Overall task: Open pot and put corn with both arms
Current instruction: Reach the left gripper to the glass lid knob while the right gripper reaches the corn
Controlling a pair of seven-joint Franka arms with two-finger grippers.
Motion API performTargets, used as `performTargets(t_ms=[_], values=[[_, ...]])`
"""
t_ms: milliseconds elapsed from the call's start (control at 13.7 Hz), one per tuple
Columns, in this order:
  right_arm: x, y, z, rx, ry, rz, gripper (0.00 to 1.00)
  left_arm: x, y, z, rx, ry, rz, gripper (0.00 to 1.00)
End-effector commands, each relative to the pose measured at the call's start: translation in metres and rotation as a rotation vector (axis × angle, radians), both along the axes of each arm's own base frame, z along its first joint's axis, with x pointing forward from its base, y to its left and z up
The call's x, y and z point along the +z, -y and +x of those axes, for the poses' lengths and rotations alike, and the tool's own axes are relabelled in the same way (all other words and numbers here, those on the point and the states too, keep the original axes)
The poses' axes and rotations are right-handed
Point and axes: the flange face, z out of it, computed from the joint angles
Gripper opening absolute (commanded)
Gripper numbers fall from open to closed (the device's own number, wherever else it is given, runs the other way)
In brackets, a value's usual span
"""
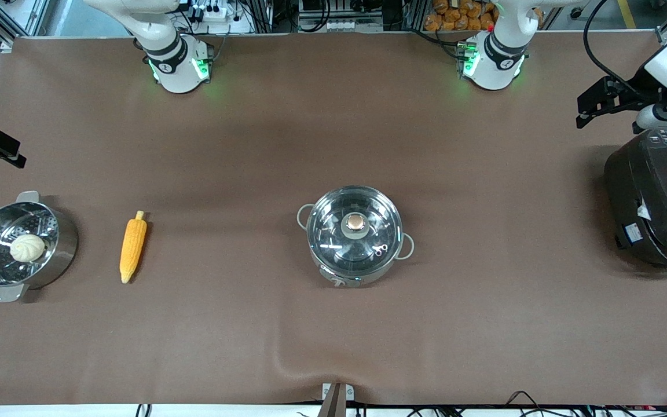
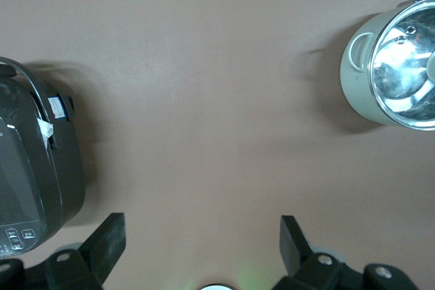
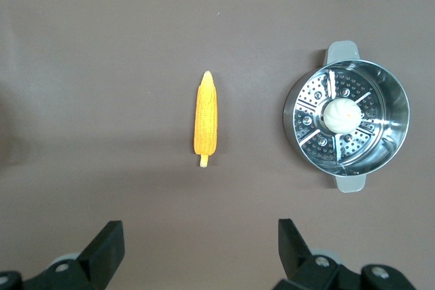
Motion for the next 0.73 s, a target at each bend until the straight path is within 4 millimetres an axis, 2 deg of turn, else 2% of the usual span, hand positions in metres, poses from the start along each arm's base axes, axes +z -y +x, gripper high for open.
performTargets(t_ms=[0, 146, 292, 510, 656], values=[[0.000, -0.001, -0.005, 0.005, -0.012, -0.011, 1.00, 0.003, 0.001, -0.002, 0.008, -0.008, -0.020, 1.00], [-0.002, 0.001, -0.006, 0.000, -0.026, 0.001, 1.00, 0.001, 0.009, 0.009, 0.004, -0.007, -0.025, 1.00], [-0.002, 0.001, -0.006, -0.003, -0.026, 0.001, 1.00, -0.036, 0.020, 0.034, -0.001, -0.073, -0.022, 1.00], [-0.004, 0.000, -0.005, -0.003, -0.028, 0.001, 1.00, -0.084, 0.071, 0.058, -0.027, -0.110, -0.024, 1.00], [-0.020, -0.002, 0.007, -0.001, -0.022, 0.001, 1.00, -0.120, 0.119, 0.070, -0.044, -0.108, -0.033, 1.00]])
